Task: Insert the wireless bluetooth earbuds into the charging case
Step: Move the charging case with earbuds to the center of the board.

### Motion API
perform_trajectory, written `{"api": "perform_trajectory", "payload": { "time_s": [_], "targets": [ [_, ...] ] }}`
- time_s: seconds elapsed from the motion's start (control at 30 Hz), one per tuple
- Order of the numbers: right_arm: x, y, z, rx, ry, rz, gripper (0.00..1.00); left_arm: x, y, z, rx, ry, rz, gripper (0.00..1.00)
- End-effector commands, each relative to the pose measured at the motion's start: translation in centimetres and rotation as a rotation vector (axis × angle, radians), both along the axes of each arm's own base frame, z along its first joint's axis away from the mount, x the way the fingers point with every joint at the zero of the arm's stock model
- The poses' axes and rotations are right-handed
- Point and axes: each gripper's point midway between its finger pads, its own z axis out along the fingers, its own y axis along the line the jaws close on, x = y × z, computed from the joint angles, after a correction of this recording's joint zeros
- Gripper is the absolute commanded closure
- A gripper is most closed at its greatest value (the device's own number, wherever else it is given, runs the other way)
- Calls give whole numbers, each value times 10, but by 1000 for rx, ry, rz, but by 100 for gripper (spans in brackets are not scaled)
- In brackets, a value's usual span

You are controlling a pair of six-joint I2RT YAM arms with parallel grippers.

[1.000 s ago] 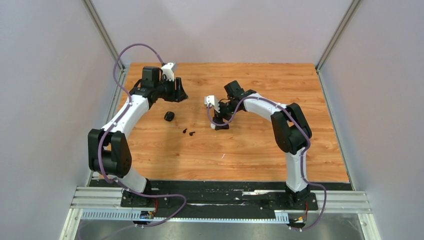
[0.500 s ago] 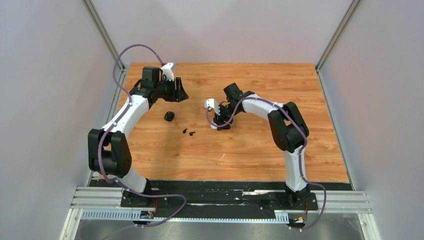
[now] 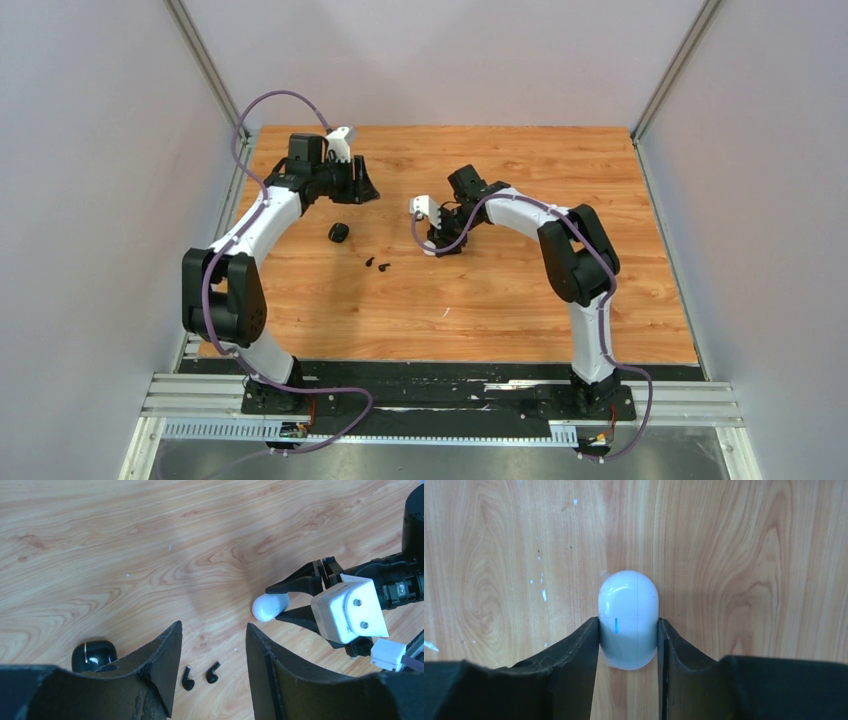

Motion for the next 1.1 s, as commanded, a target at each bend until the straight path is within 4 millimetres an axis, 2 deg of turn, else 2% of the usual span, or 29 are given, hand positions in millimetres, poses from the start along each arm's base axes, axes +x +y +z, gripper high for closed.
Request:
{"api": "perform_trajectory", "payload": {
  "time_s": [0.0, 0.1, 0.27, 0.43, 0.53, 0.7, 0.73, 0.8, 0.83, 0.93, 0.97, 1.07],
  "targets": [
    [14, -34, 30, 1, -46, -104, 73, 15, -7, 25, -32, -72, -17, 44],
    [15, -70, 41, -12, -81, -134, 73, 17, -7, 19, -19, -66, -28, 44],
    [19, -134, 49, -64, -119, -190, 73, 21, -4, 12, 12, -59, -32, 44],
    [28, -189, 35, -148, -140, -211, 72, 21, 0, 5, 73, -73, -83, 43],
    [31, -209, 23, -194, -159, -189, 71, 18, 5, -3, 115, -62, -106, 43],
    [38, -220, 8, -225, -132, -209, 65, 15, 13, -10, 148, -2, -93, 42],
    [39, -220, 7, -224, -127, -218, 61, 16, 16, -11, 165, -4, -90, 42],
    [41, -218, 8, -213, -120, -226, 48, 17, 27, -14, 216, 2, -65, 40],
    [43, -217, 9, -206, -121, -231, 45, 18, 35, -16, 247, 9, -38, 39],
    [54, -212, 28, -172, -129, -286, 36, 18, 53, -25, 309, 42, 22, 35],
    [59, -210, 37, -149, -125, -317, 32, 18, 65, -30, 351, 64, 68, 33],
    [76, -195, 76, -46, -143, -381, 20, 17, 86, -45, 411, 110, 134, 30]
  ]
}}
